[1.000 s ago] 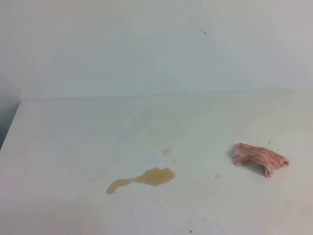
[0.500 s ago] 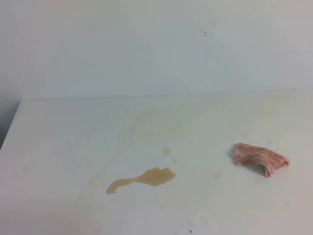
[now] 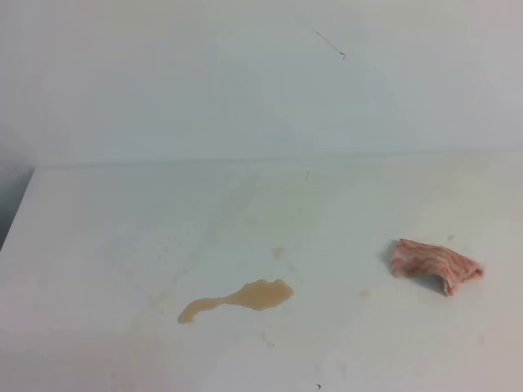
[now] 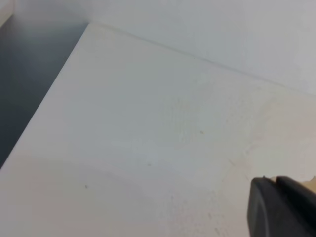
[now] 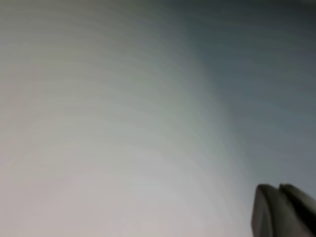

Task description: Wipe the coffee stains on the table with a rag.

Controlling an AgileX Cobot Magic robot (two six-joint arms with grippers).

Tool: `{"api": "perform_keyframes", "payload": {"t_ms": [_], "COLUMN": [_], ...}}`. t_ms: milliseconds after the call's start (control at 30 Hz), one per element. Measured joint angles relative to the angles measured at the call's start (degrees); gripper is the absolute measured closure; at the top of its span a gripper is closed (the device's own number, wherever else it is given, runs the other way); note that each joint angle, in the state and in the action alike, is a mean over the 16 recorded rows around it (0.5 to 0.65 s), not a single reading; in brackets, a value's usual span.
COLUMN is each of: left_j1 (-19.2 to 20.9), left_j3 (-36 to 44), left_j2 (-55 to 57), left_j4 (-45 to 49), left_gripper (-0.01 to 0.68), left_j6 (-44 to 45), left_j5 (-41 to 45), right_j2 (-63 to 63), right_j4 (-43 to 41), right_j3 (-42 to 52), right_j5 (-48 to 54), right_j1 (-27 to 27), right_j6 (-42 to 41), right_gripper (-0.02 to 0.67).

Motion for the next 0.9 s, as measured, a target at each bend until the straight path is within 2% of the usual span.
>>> {"api": "perform_keyframes", "payload": {"t_ms": [267,500,700,900], "left_j1": [0.0,0.0,0.0,0.0], "left_j3": [0.0,0.0,0.0,0.0], "left_j2": [0.0,-0.1,0.0,0.0], "left_j4": [-0.2,-0.8,-1.6,-2.2], "left_gripper": [0.672,0.672,0.672,0.672], "left_j6": [0.0,0.0,0.0,0.0], "left_j5": [0.0,0.0,0.0,0.0], "right_j2": [8.1,21.1,33.1,43.3], "right_j4": [-7.5,-9.7,-6.0,4.8], "right_j3": [-14.0,-28.0,-38.0,-42.8], "right_j5": [14.5,40.8,65.0,79.7], "right_j1": [0.0,0.0,0.0,0.0], "right_j6": [-0.1,1.4,0.4,0.0], "right_gripper": [0.653,0.653,0.653,0.653]}}
